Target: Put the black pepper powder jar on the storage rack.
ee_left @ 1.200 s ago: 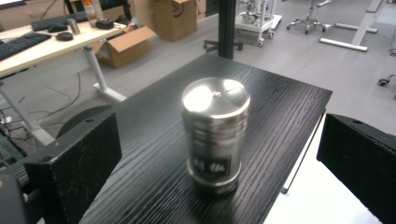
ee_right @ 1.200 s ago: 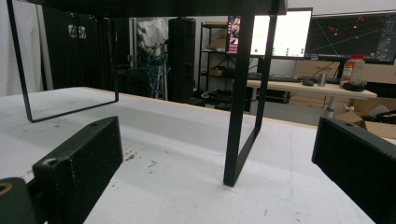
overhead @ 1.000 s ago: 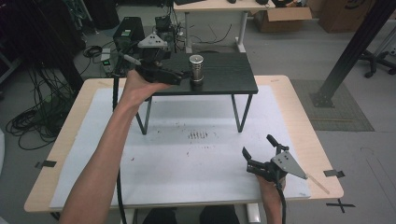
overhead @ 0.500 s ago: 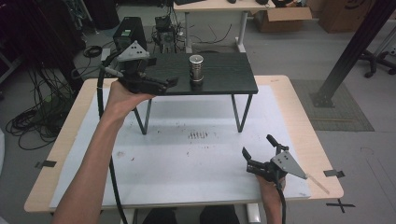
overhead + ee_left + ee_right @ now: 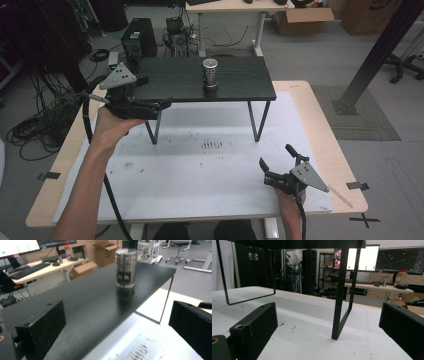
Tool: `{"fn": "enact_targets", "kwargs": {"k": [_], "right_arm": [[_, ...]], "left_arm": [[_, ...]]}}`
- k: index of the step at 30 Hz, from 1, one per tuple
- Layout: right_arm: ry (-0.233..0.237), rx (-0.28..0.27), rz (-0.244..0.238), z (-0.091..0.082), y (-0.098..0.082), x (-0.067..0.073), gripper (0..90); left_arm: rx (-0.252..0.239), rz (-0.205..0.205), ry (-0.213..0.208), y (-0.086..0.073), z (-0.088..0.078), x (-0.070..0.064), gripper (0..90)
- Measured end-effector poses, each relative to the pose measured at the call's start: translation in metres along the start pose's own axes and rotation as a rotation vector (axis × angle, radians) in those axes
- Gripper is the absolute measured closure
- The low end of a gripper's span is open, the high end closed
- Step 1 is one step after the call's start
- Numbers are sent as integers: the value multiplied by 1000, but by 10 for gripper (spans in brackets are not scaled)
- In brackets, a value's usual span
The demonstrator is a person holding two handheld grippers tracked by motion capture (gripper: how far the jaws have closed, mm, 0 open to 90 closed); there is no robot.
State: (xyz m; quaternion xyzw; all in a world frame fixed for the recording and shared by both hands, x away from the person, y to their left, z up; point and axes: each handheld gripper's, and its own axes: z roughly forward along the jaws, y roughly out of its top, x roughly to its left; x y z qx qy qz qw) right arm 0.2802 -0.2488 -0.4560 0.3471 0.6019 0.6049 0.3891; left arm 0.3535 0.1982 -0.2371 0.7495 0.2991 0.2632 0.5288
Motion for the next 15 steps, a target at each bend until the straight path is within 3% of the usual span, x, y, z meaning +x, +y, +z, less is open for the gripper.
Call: {"fn": "enact_targets", "kwargs": {"k": [15], "right_arm": [[2, 1, -1, 0, 0, 0, 17]], "left_arm": [[-37, -47, 16, -51, -21, 1, 16]]}}
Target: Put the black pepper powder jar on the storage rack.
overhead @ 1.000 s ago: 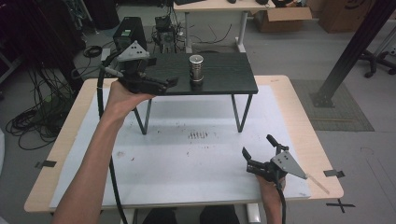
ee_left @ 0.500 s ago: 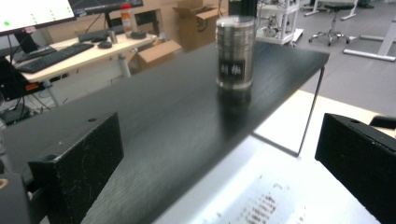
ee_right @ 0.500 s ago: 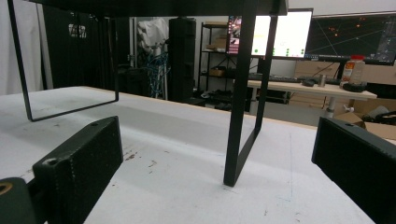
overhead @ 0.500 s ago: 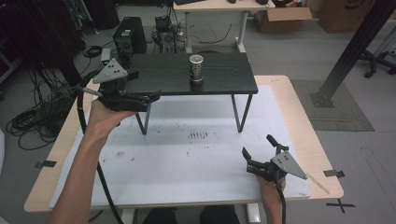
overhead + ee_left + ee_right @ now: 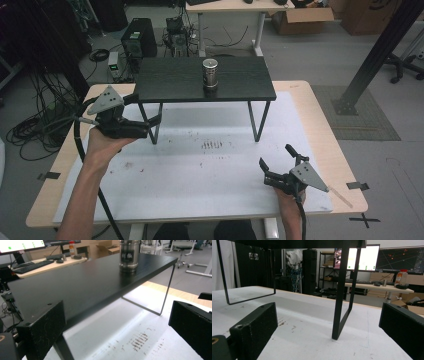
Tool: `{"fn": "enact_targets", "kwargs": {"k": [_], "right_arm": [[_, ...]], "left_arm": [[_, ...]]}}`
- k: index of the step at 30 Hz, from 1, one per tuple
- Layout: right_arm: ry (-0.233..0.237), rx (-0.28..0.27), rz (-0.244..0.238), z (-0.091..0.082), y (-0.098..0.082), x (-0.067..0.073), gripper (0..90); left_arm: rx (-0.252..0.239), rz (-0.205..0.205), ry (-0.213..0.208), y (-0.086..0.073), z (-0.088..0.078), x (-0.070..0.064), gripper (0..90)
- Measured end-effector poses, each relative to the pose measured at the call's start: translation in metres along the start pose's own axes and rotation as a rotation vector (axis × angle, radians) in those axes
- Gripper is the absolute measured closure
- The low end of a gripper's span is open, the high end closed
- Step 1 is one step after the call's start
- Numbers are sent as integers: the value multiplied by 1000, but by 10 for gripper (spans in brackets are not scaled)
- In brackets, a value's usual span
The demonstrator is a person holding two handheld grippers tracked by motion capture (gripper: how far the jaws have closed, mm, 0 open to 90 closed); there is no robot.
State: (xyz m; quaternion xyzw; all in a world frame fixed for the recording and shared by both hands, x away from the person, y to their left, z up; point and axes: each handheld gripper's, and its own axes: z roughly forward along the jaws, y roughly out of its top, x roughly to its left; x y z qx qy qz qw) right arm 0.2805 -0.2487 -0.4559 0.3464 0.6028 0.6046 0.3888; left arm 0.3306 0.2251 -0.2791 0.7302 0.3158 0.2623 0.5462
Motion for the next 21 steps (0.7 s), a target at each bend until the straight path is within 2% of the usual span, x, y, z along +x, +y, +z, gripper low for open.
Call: {"fn": "enact_targets", "kwargs": {"k": [5, 17, 18, 21], "right_arm": [[1, 1, 0, 0, 0, 0, 17], [1, 3, -2, 0, 0, 0, 17], [1, 3, -2, 0, 0, 0, 17], [0, 2, -3, 0, 0, 0, 18]], "left_arm": [[-3, -8, 24, -22, -6, 5, 16], [-21, -75, 64, -73, -19, 20, 16], [-21, -75, 64, -73, -19, 20, 16], [-24, -88, 89, -91, -23, 25, 17]]}}
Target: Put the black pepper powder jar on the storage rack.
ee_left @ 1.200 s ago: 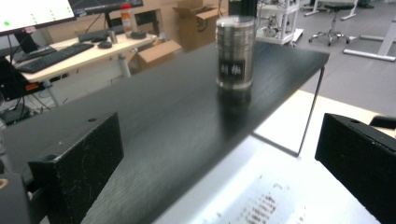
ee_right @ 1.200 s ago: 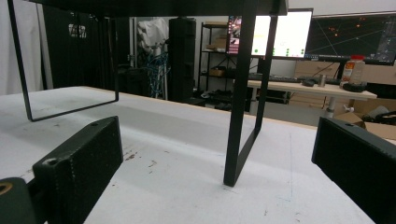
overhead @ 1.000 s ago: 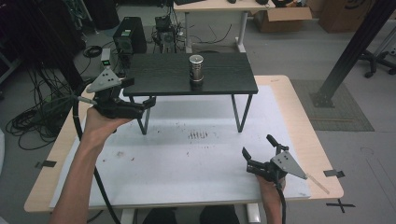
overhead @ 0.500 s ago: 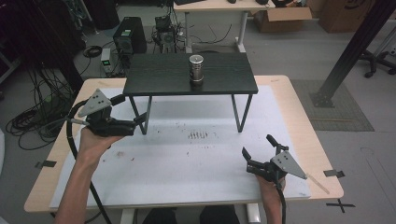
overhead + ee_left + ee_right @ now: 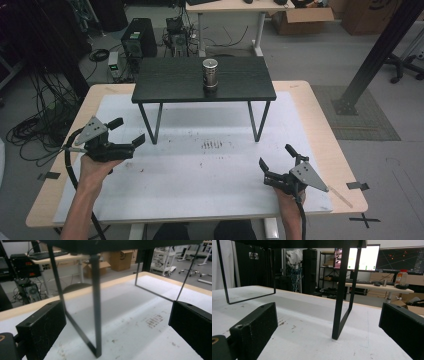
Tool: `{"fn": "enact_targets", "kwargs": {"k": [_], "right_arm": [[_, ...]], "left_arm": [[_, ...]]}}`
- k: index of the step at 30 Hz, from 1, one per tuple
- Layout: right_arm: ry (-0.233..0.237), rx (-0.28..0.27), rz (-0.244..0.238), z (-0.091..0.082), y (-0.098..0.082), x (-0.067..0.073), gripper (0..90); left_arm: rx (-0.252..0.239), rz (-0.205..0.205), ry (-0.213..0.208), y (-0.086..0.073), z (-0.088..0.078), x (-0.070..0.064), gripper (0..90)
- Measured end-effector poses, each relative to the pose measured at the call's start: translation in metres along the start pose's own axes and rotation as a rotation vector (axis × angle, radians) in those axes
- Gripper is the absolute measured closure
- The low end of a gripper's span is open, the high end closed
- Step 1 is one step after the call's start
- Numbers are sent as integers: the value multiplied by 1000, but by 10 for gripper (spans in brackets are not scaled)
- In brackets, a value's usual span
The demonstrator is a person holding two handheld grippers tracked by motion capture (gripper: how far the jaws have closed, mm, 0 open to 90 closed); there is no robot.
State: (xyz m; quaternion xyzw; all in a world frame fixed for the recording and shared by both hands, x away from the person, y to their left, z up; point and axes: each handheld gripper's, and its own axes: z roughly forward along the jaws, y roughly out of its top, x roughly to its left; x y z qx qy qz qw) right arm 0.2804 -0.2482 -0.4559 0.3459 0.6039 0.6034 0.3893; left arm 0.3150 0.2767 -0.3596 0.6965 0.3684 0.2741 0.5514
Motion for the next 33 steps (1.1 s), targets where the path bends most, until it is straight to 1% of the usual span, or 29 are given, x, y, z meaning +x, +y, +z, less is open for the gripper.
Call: {"fn": "enact_targets", "kwargs": {"k": [5, 7, 10, 16, 19, 22, 29, 33], "right_arm": [[0, 1, -1, 0, 0, 0, 18], [-1, 0, 0, 0, 0, 0, 18], [-1, 0, 0, 0, 0, 0, 18], [-1, 0, -1, 0, 0, 0, 18], [-1, 1, -1, 0, 0, 0, 19], [-1, 1, -1, 0, 0, 0, 19], [-1, 2, -2, 0, 0, 0, 19], [-1, 2, -4, 0, 0, 0, 19]], "left_arm": [[-11, -26, 35, -19, -6, 10, 17], [-10, -22, 46, -25, -8, 13, 17], [-13, -28, 56, -34, -11, 16, 18], [-35, -26, 68, -50, -16, 20, 18], [-26, -38, 77, -57, -18, 22, 18], [-29, -50, 83, -63, -20, 23, 19], [-56, -70, 100, -79, -26, 26, 19], [-69, -67, 107, -87, -29, 27, 19]]}}
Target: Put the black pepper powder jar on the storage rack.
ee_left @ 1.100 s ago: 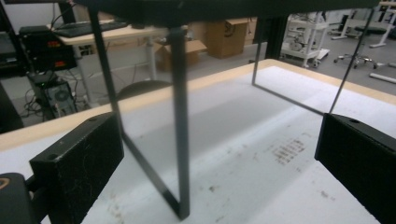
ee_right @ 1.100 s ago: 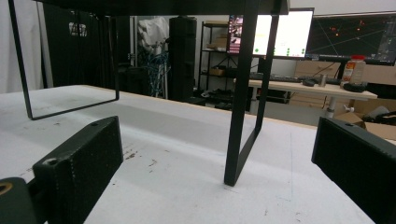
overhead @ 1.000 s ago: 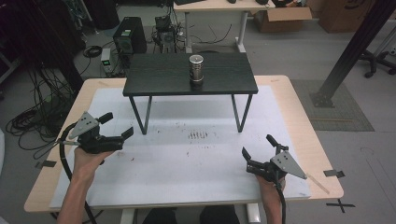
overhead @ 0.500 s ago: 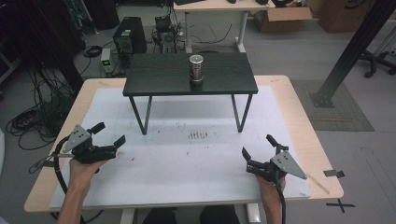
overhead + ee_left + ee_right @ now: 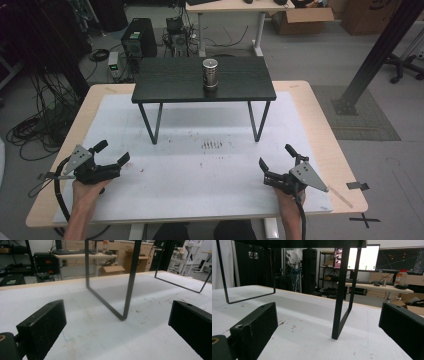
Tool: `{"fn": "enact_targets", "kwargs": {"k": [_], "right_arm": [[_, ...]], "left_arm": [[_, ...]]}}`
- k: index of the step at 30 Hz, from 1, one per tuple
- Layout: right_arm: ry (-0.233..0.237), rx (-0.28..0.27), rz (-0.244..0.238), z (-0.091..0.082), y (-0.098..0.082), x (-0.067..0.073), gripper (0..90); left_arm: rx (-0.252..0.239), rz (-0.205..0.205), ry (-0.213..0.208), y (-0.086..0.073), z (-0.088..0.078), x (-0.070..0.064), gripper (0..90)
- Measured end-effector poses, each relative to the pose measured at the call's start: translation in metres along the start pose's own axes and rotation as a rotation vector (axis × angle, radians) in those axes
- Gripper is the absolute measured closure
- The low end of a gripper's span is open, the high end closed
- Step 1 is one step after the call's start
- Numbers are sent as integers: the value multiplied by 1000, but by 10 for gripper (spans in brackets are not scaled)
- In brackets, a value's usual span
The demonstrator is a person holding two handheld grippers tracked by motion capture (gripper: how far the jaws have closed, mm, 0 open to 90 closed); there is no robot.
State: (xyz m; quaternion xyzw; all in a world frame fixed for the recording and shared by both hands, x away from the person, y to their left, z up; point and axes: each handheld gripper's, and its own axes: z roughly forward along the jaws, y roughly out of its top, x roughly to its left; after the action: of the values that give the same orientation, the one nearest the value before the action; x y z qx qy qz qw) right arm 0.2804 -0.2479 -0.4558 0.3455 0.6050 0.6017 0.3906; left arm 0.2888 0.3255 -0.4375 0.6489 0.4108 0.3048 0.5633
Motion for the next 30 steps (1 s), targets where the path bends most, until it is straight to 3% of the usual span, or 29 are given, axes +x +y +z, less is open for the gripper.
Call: {"fn": "enact_targets", "kwargs": {"k": [7, 25, 30], "right_arm": [[0, 1, -1, 0, 0, 0, 20], [-1, 2, -3, 0, 0, 0, 20], [-1, 2, -4, 0, 0, 0, 20]], "left_arm": [[-61, 3, 16, -7, -6, 0, 19], [-128, 19, 51, -18, -14, -2, 20], [-163, 52, 54, -20, -17, -5, 22]]}}
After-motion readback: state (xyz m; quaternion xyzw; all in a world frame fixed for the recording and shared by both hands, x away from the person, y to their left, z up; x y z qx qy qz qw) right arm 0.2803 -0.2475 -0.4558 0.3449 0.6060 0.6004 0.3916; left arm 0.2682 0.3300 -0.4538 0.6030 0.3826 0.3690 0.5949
